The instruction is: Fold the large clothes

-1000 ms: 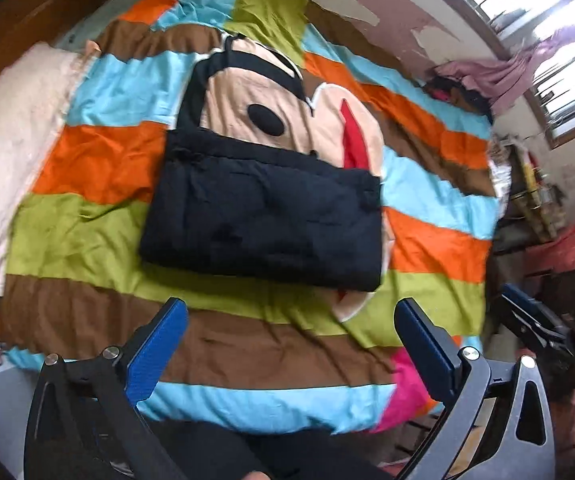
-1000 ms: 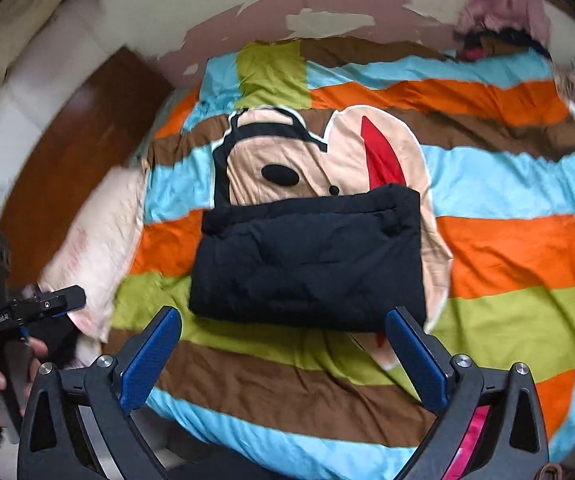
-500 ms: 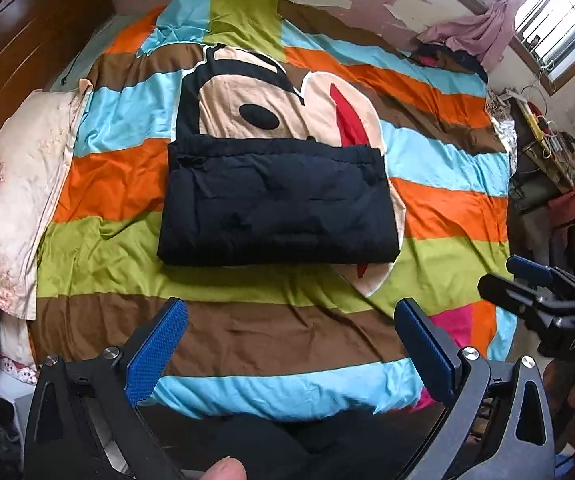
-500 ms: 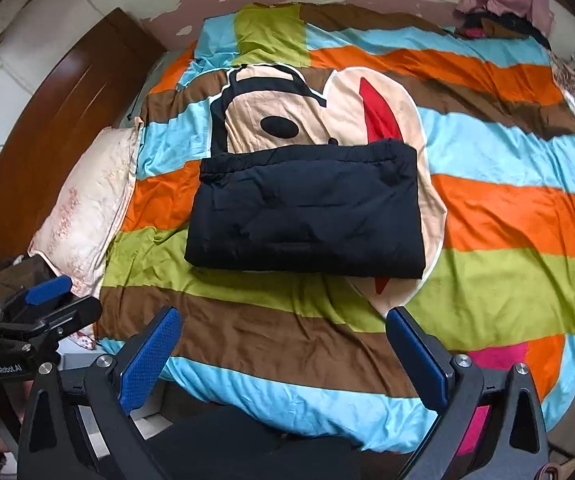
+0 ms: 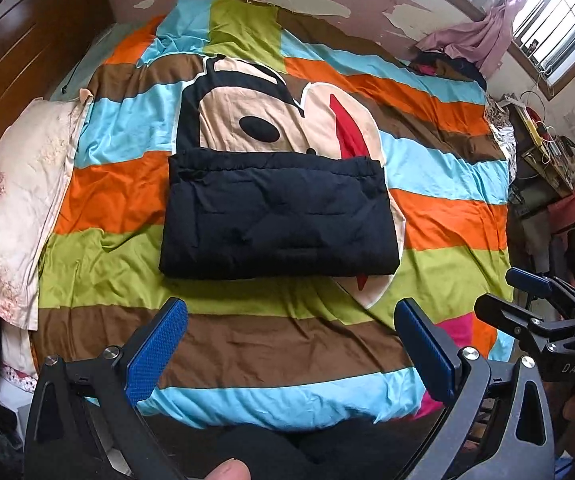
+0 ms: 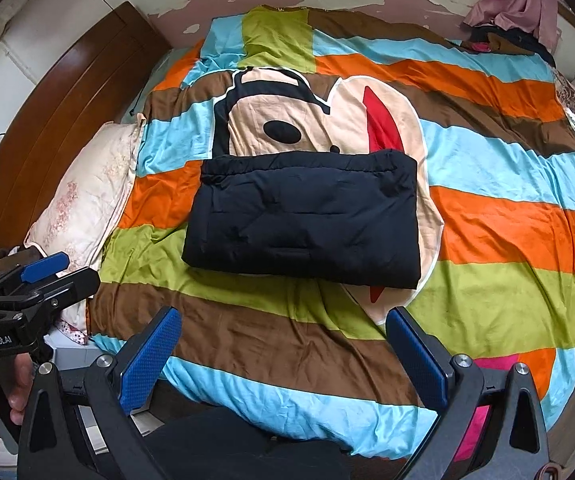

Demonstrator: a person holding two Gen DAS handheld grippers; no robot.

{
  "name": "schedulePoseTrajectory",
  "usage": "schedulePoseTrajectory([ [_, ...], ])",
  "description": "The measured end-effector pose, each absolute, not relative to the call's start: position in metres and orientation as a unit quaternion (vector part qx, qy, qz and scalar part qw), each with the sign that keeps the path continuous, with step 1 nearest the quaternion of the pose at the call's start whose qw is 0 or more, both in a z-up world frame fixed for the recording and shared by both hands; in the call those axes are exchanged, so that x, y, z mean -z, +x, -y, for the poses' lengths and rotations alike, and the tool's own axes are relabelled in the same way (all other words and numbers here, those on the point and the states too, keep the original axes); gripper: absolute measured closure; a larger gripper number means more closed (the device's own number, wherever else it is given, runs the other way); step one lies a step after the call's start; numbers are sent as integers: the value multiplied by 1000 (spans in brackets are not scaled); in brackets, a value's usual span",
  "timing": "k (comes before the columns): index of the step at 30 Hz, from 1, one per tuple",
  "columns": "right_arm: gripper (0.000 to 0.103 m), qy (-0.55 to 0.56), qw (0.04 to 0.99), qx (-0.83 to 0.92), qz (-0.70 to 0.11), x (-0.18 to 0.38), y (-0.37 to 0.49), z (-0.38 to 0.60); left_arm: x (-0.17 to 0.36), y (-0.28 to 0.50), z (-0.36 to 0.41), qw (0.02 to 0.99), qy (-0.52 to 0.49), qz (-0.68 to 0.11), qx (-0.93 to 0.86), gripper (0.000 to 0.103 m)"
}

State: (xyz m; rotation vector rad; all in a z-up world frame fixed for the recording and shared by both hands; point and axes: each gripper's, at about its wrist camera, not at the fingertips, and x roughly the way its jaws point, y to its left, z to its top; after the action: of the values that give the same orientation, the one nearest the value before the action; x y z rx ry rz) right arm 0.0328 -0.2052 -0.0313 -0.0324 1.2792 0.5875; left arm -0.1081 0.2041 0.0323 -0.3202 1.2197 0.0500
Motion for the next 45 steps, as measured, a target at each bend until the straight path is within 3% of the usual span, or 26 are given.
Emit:
schedulePoseTrajectory([
  [45, 0, -16, 763, -271, -587, 28, 33, 199, -34, -110, -214, 811, -153, -565, -26, 2],
])
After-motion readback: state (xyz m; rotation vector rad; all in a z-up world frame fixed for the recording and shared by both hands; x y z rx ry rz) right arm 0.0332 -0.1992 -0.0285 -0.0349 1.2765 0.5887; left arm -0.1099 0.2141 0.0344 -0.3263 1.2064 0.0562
